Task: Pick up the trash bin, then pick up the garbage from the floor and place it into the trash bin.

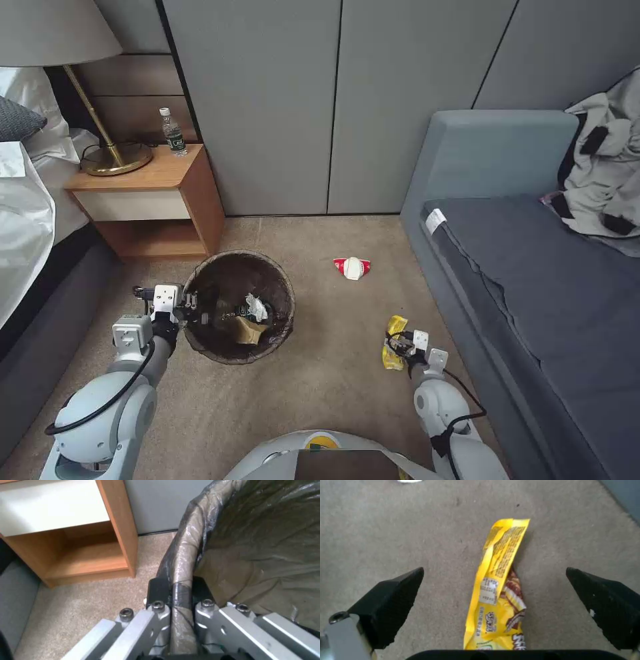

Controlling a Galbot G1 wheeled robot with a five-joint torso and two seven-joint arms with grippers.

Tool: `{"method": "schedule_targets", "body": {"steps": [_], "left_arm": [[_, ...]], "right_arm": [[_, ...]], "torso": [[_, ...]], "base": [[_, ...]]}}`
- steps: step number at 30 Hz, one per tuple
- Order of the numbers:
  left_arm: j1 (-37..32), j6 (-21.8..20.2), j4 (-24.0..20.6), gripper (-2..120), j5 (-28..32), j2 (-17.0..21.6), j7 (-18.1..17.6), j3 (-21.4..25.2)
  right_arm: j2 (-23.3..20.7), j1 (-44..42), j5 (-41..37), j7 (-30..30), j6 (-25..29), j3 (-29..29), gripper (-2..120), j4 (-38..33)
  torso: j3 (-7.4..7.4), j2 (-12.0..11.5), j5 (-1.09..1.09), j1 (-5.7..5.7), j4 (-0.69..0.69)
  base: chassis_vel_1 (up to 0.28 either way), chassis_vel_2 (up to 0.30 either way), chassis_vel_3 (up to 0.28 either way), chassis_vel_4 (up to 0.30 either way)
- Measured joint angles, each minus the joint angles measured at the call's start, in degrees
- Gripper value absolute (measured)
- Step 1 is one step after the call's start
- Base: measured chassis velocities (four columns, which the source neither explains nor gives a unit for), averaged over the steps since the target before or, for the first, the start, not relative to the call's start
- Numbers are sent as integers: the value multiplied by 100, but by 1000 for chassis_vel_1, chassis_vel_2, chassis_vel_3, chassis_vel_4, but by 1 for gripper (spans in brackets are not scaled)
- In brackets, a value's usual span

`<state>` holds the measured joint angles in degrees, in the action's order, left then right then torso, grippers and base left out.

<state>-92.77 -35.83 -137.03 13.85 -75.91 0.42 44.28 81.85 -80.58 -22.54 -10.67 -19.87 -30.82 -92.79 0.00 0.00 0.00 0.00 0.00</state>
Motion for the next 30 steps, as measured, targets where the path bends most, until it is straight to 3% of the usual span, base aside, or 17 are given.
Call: {"method": "schedule_targets", "body": {"steps": [15,30], "left_arm": [[-17,0,9,3,-9,-5,-3,-2],[-32,0,4,3,-10,-5,-3,-13]], "right_arm": [[85,555,-12,-163,215,323,100,1074],[63,869,-168,-246,234,344,100,1443]], "torso": [[0,0,0,0,0],[0,0,0,0,0]], "base": [[0,0,0,0],[0,0,0,0]]}}
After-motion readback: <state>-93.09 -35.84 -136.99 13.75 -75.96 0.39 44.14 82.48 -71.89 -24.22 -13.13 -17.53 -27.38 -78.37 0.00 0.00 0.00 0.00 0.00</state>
